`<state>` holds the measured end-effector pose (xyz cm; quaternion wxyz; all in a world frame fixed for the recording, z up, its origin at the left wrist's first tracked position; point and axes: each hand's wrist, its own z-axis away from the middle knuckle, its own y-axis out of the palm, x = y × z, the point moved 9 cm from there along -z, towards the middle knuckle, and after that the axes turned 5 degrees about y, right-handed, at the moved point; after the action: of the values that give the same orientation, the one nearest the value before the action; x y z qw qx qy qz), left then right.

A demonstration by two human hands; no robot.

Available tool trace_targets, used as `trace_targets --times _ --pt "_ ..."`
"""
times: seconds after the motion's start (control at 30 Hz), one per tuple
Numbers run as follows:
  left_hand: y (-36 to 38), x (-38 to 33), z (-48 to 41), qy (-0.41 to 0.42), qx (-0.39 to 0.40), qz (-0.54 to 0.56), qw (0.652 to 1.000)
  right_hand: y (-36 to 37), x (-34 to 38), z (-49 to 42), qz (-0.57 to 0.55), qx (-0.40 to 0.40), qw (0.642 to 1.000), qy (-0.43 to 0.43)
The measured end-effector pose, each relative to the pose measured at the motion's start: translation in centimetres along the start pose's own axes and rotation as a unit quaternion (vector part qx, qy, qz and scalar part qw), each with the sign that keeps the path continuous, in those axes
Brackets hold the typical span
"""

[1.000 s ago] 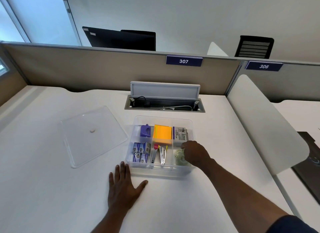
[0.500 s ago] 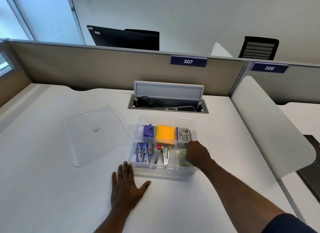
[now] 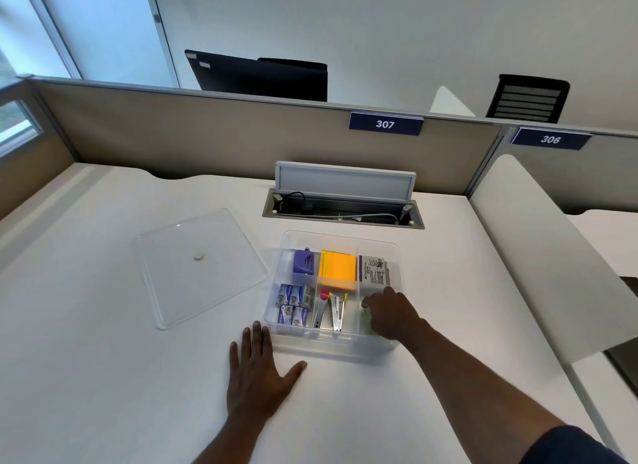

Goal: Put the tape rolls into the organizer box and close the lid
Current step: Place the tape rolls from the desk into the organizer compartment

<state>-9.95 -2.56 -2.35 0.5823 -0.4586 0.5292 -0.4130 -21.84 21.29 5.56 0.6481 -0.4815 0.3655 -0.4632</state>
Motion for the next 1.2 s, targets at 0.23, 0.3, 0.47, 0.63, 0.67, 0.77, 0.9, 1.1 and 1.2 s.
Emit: trace_targets --times 0.23,0.3,0.47,0.63,0.67,0.77,0.9,1.1,1.2 --pt "0.0 0.0 -0.1 0.001 0.001 -0.003 1.0 0.4 0.0 -0.2 -0.012 0.03 0.999 0.011" --pt "0.1 0.0 0.0 0.0 0.0 -0.004 1.0 0.7 -0.1 -0.2 -0.003 0.033 0.999 0.013" --pt "0.0 -0.1 0.0 0.001 -0.002 -0.001 1.0 1.2 -0.4 -0.3 -0.006 0.041 0.999 0.025" --pt "-0.1 -0.1 0.0 -0.001 -0.003 -0.001 1.0 1.4 -0.4 -0.4 -0.025 0.046 0.998 0.029" --pt "-0.1 -0.1 0.0 -0.001 -0.003 -0.002 1.0 1.2 -0.5 -0.4 -0.027 0.038 0.998 0.032" --pt "-0.1 0.0 0.0 -0.002 -0.005 -0.001 1.0 0.5 -0.6 -0.4 -0.028 0.004 0.999 0.034" --pt "-0.2 -0.1 0.1 -0.001 -0.006 0.0 1.0 -0.1 -0.7 0.0 -0.056 -0.023 0.998 0.026" --pt "-0.2 -0.1 0.0 0.0 -0.005 -0.001 1.0 0.0 -0.5 0.2 -0.065 -0.015 0.998 0.019" --pt "-0.2 -0.1 0.1 0.001 -0.004 -0.001 1.0 -0.1 -0.7 0.4 -0.07 -0.021 0.997 0.025"
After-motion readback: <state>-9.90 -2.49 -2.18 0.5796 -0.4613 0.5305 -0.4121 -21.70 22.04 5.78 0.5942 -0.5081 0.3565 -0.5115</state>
